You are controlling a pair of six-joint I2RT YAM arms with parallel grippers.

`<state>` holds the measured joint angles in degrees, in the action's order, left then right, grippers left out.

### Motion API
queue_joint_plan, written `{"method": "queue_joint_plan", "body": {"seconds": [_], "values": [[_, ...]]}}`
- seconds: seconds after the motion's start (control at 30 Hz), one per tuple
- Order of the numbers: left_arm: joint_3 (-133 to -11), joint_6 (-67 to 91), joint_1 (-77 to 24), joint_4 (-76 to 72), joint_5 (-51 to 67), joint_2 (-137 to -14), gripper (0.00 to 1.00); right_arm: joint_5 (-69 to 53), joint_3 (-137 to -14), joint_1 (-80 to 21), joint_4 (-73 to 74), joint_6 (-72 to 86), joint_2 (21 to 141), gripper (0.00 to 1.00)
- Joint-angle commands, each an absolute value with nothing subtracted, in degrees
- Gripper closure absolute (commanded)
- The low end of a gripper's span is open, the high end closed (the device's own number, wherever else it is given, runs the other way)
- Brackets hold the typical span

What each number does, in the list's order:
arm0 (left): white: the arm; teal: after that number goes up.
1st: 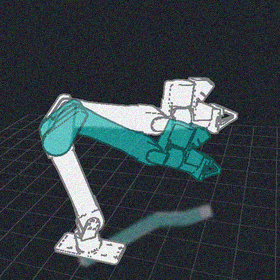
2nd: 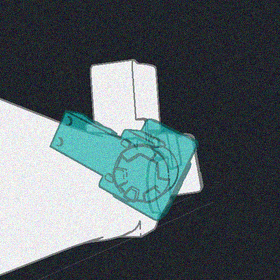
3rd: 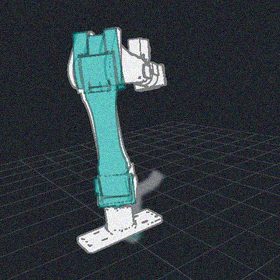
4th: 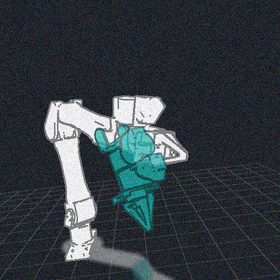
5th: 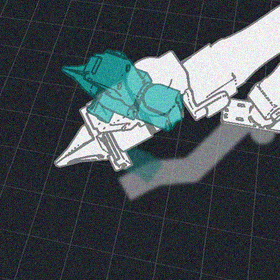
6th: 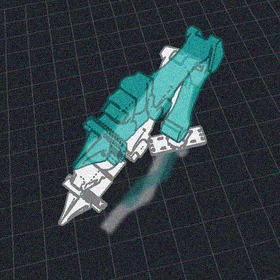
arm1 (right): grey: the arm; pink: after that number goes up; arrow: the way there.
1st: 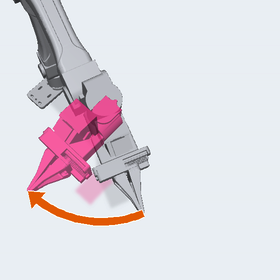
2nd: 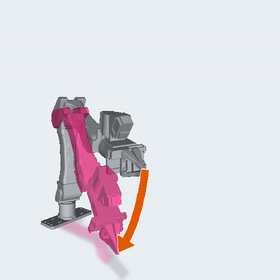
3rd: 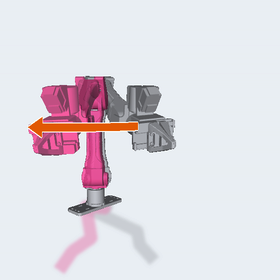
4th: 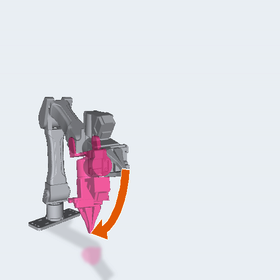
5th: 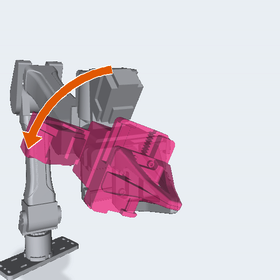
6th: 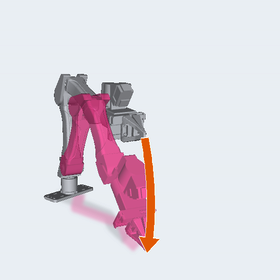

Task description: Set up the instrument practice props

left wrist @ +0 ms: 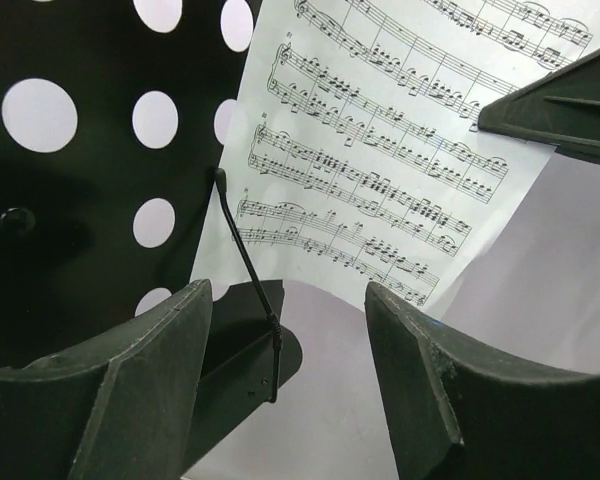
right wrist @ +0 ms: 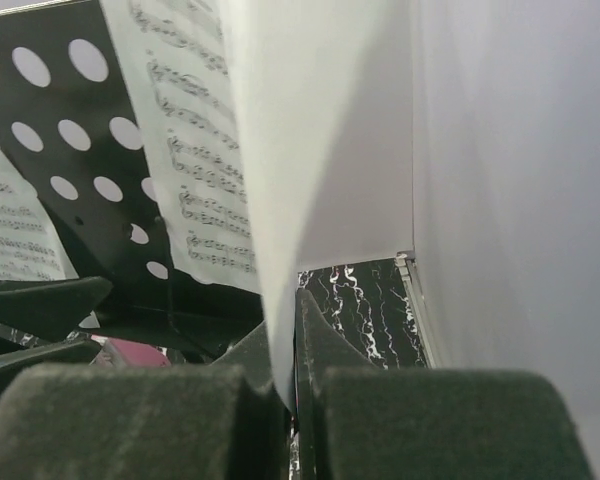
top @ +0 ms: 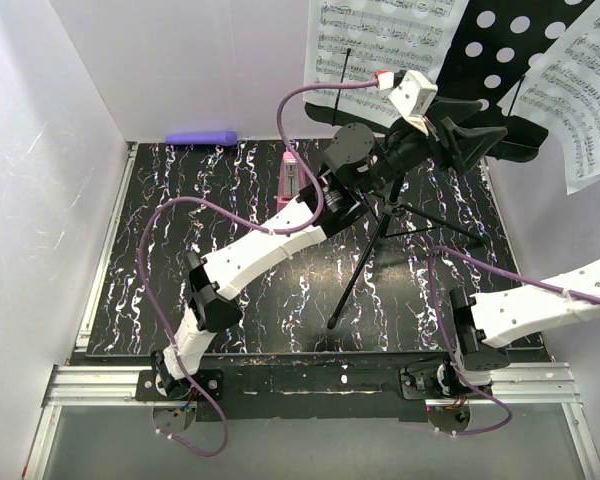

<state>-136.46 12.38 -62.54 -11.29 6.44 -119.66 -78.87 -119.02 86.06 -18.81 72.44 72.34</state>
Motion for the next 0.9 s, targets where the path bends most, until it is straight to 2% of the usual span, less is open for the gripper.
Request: {"method": "queue_joint_plan", "body": {"seconds": [0.0,0.33,0.67,0.87], "values": [[-141.1,14.2,-63.2,-11.9,5.9,-122.4,0.39,-79.3,-118.4,85.9,-17.3,69.8,72.5,0.99],[-143.8,20.6,-63.3,-13.9,5.9,-126.3,0.48,-79.1,-115.8,85.9,-17.6,68.3,71.4,0.99],[-145.7,23.2,-63.4,-15.4,3.7,-129.1,0.67,-79.7,-115.0,85.9,-18.8,68.7,71.2,0.99],[-147.2,23.7,-63.4,-16.8,2.5,-130.3,0.7,-80.0,-114.3,85.9,-20.2,69.5,70.9,0.99]]}}
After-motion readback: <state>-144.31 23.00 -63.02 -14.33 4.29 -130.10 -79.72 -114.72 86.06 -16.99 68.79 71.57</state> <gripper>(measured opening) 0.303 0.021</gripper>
